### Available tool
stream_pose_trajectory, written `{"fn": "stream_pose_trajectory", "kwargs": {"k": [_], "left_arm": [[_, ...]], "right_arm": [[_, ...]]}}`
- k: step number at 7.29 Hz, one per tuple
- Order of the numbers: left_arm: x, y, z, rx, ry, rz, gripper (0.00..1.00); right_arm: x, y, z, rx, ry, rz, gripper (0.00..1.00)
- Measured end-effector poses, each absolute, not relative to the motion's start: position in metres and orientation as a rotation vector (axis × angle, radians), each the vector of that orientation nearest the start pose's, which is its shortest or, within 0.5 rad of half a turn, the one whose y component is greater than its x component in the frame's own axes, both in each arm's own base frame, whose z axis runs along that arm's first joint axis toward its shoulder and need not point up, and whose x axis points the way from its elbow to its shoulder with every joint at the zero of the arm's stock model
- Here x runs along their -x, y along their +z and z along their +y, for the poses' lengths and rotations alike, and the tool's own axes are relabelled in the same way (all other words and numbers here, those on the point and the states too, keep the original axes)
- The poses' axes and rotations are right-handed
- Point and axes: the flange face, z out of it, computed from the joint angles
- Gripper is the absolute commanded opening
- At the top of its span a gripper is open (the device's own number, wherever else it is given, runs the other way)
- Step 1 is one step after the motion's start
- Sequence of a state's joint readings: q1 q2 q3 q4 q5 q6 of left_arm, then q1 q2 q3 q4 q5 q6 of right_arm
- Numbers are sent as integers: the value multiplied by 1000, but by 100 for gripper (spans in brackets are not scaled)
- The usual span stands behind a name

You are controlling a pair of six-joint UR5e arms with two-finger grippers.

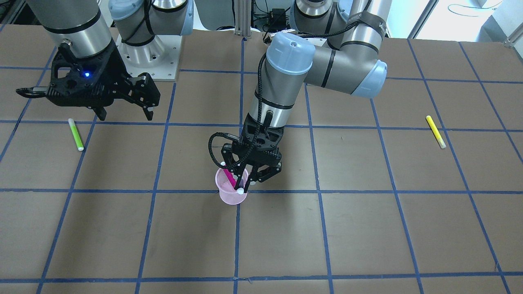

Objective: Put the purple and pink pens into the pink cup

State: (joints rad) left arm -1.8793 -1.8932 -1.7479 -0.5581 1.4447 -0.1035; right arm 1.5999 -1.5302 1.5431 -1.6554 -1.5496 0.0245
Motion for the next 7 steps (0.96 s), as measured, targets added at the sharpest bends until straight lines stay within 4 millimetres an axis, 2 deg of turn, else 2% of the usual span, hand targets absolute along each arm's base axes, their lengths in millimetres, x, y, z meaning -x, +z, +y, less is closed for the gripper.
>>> {"fn": "stream_pose_trajectory", "kwargs": {"k": [4,5,6,7], "left_arm": [[330,320,-525,-417,-801,3247,0],[329,311,-520,-423,-773,3248,19],[328,304,-516,-427,-749,3250,30],[328,301,-514,-428,-737,3251,65]], "right_arm": [[-151,491,-511,-4,-113,3113,100],[-152,491,-511,-5,-114,3112,100],[-152,491,-511,-5,-113,3111,100],[-152,491,-511,-2,-112,3112,100]]}}
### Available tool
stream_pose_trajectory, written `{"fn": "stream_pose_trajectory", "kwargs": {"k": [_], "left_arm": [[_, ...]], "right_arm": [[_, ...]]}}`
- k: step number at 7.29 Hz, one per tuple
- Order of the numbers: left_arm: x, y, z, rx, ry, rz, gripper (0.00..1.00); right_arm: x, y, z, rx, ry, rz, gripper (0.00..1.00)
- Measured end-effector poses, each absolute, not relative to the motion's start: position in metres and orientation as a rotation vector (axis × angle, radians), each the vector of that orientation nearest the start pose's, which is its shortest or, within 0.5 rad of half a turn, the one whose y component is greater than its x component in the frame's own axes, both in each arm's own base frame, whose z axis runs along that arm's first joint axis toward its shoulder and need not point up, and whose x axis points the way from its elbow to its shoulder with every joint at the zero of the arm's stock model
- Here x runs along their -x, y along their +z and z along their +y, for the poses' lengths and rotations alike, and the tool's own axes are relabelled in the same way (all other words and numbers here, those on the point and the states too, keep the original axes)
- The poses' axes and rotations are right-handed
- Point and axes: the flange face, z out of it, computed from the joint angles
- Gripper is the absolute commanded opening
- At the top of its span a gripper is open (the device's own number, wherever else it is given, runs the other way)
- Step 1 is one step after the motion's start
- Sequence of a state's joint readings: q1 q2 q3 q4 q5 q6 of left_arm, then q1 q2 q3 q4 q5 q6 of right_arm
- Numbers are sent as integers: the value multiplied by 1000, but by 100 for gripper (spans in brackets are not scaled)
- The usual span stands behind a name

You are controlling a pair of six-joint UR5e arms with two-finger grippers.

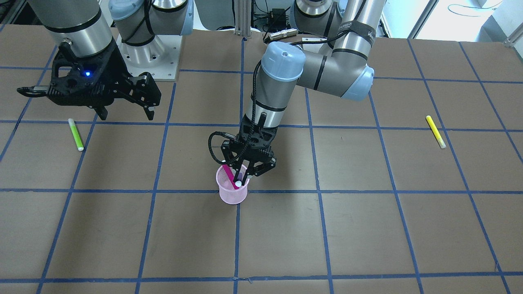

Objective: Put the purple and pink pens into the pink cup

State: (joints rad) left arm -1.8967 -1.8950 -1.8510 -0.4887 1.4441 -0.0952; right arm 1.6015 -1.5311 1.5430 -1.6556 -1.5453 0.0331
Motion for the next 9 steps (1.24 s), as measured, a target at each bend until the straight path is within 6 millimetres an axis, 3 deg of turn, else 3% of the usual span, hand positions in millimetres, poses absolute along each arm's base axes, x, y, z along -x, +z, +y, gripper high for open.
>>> {"fn": "stream_pose_trajectory", "kwargs": {"k": [1,2,3,4,5,7,9], "left_arm": [[328,300,-514,-423,-735,3254,76],[327,301,-515,-415,-739,3257,77],[326,304,-517,-413,-752,3257,84],[323,313,-520,-409,-776,3253,97],[314,325,-524,-386,-785,3247,100],[268,347,-533,-333,-640,3227,100],[191,375,-530,-465,-308,3161,100]], "right_arm": [[-151,490,-512,0,-112,3113,100],[-151,490,-512,3,-112,3115,100],[-151,490,-512,4,-113,3116,100],[-151,490,-512,3,-113,3117,100],[-151,491,-512,1,-114,3118,100],[-151,491,-512,-3,-115,3118,100],[-151,491,-511,-5,-117,3120,100]]}}
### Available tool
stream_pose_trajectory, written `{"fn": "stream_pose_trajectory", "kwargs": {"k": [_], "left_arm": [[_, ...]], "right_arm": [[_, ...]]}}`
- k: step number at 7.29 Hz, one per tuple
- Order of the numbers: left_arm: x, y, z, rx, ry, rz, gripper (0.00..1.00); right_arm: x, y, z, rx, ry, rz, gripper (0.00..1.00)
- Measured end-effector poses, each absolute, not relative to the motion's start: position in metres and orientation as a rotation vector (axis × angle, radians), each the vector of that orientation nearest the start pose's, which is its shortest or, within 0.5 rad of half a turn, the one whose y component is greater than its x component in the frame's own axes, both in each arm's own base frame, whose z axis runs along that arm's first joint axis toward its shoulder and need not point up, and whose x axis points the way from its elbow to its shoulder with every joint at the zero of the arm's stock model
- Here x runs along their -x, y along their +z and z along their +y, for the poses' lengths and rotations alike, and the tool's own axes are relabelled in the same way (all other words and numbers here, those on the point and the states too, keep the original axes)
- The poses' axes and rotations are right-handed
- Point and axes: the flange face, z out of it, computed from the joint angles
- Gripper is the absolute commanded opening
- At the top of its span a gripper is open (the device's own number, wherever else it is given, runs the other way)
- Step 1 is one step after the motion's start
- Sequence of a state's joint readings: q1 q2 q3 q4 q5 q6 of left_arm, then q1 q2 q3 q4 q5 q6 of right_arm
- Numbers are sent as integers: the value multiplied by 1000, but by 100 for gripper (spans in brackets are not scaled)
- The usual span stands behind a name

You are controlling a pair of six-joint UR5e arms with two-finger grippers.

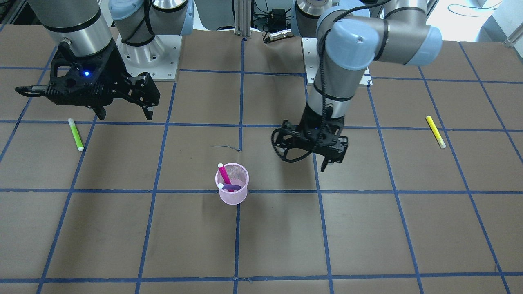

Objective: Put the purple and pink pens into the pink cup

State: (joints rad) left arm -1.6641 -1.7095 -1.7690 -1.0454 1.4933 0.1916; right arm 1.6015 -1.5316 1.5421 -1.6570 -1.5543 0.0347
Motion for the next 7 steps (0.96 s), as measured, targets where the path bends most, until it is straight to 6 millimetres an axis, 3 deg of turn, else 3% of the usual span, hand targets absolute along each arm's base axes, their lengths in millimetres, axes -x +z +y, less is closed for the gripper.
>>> {"fn": "stream_pose_trajectory", "kwargs": {"k": [1,2,3,4,7], "left_arm": [[158,402,-524,-481,-170,3157,100],[138,440,-514,-467,-61,3143,100],[127,475,-502,-435,16,3108,100],[124,495,-497,-363,23,3104,100],[128,515,-499,-134,-93,3146,100]], "right_arm": [[-151,491,-511,-6,-117,3121,100],[-151,491,-511,-6,-117,3121,100],[-151,491,-511,-7,-117,3121,100],[-151,491,-511,-8,-117,3121,100],[-150,492,-511,-9,-118,3123,100]]}}
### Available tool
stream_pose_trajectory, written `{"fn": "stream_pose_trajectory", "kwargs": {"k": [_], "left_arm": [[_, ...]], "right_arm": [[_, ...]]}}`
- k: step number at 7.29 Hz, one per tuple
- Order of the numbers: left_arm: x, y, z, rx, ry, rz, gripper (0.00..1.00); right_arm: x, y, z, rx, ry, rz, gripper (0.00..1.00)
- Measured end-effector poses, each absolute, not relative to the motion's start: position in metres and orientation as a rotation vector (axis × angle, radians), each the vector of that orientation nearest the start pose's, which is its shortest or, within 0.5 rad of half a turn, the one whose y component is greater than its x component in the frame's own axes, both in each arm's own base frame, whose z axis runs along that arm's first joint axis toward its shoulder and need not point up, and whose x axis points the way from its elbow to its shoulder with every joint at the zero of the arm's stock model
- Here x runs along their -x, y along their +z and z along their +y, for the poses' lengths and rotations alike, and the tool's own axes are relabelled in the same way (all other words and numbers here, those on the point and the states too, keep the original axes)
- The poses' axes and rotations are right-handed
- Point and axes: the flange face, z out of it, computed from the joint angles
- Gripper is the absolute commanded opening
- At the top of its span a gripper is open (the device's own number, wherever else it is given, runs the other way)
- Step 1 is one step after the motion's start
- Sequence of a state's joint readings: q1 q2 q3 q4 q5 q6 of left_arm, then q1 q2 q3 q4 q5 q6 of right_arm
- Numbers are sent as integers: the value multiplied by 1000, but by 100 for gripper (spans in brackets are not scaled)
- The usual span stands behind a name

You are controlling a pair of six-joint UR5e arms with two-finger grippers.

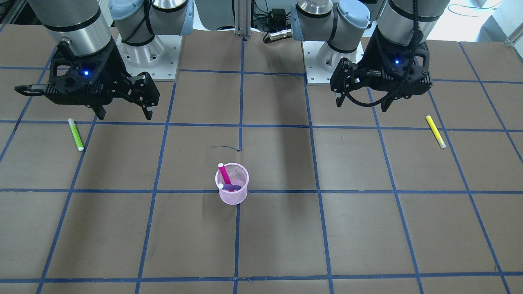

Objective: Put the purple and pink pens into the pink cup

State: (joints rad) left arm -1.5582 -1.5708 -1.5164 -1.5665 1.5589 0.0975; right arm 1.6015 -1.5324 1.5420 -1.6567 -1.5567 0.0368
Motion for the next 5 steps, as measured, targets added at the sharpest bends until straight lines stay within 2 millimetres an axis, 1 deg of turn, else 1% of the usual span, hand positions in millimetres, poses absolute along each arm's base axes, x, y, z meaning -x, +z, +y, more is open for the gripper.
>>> {"fn": "stream_pose_trajectory", "kwargs": {"k": [5], "left_arm": [[128,521,-500,-107,-122,3145,100]], "right_arm": [[-151,491,-511,1,-116,3120,100]]}}
